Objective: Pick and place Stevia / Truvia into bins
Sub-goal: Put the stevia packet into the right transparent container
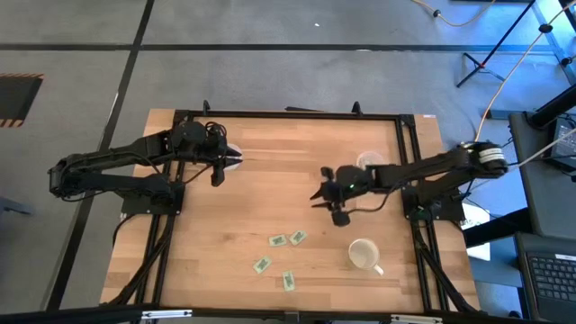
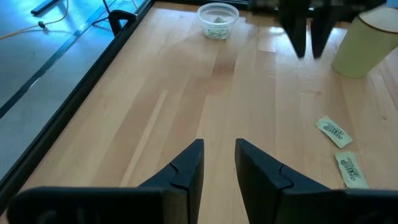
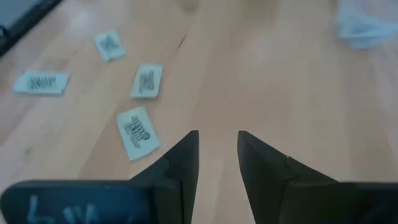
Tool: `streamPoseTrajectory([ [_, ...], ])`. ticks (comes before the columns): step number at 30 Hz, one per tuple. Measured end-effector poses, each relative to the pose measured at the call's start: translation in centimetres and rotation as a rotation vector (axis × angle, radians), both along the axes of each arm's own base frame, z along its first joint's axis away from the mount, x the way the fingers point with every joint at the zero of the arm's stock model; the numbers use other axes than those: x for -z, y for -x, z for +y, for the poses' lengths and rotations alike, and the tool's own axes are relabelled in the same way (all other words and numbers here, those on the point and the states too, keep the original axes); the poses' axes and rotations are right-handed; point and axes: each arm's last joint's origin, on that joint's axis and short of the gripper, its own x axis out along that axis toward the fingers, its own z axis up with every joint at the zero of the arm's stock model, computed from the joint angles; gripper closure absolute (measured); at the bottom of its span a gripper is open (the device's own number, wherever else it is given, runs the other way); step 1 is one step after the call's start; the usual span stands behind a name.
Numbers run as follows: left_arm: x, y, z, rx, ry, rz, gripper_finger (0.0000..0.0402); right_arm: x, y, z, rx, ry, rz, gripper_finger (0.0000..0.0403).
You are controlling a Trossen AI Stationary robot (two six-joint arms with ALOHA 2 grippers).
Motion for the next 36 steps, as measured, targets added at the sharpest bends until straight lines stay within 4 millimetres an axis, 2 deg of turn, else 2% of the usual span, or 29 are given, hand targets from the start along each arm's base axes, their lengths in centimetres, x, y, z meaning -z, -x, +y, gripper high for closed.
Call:
streamPoseTrajectory([
  [7,0.0,0.0,0.0,0.001,0.000,0.000,0.0315,3.7,-2.0,1.7,-0.059,0.012,0.065,0.0293],
  [15,0.0,0.0,0.0,0.001,0.000,0.000,0.0315,5.2,-4.4,3.5,-0.108,0.017,0.110,0.0306],
  [20,0.0,0.0,0.0,0.001,0.000,0.000,0.0315,6.6,-5.4,3.9,-0.114,0.020,0.149,0.0306],
  [27,0.2,0.1,0.0,0.001,0.009,0.026,0.0315,8.8,-5.8,4.3,-0.123,0.026,0.216,0.0306],
  [36,0.4,0.3,-0.1,-0.009,0.028,0.048,0.0315,8.9,-5.7,4.6,-0.114,0.008,0.224,0.0306],
])
